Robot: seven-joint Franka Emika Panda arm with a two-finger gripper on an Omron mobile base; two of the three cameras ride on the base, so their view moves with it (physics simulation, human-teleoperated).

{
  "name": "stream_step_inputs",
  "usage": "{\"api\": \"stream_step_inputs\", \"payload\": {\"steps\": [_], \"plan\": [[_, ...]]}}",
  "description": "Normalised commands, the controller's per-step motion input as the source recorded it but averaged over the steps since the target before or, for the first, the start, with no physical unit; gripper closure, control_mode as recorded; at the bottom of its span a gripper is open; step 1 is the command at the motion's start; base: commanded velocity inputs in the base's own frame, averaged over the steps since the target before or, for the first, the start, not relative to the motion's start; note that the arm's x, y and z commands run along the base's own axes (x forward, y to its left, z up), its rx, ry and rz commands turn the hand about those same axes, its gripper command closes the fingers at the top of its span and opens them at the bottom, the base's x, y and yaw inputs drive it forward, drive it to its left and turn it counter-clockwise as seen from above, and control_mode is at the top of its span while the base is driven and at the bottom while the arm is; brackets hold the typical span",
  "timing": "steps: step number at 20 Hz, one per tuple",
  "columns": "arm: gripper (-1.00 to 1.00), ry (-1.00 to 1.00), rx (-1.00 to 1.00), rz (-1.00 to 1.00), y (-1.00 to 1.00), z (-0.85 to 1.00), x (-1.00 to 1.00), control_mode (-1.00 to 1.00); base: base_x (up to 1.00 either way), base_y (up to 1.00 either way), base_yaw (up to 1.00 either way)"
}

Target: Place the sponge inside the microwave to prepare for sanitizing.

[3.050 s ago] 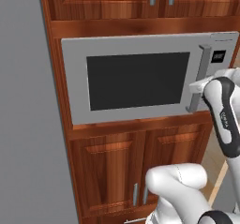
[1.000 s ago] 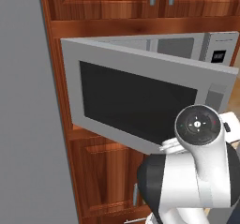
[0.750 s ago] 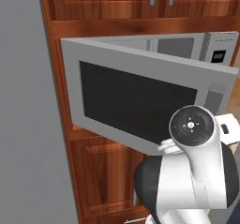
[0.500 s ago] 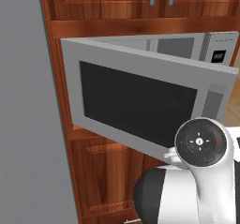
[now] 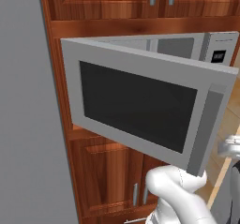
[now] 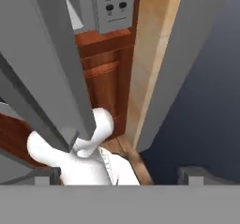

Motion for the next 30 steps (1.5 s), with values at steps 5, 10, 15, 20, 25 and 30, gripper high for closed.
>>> {"api": "stream_step_inputs", "payload": {"steps": [5,10,15,20,25,30], "plan": [[-1.0,0.0,0.79,0.13,-0.94,0.0,0.0,-1.0,0.0,0.0,0.0],[-1.0,-0.01,0.7,0.15,-0.53,-0.03,0.1,-1.0,0.0,0.0,0.0],[-1.0,0.0,0.34,0.01,0.01,-0.17,0.74,-1.0,0.0,0.0,0.0],[-1.0,-0.01,0.16,0.0,0.22,-0.1,0.8,-1.0,0.0,0.0,0.0],[-1.0,-0.01,0.2,0.05,0.0,-0.04,0.7,-1.0,0.0,0.0,0.0],[-1.0,-0.02,0.18,0.1,0.14,0.0,0.41,-1.0,0.0,0.0,0.0]]}}
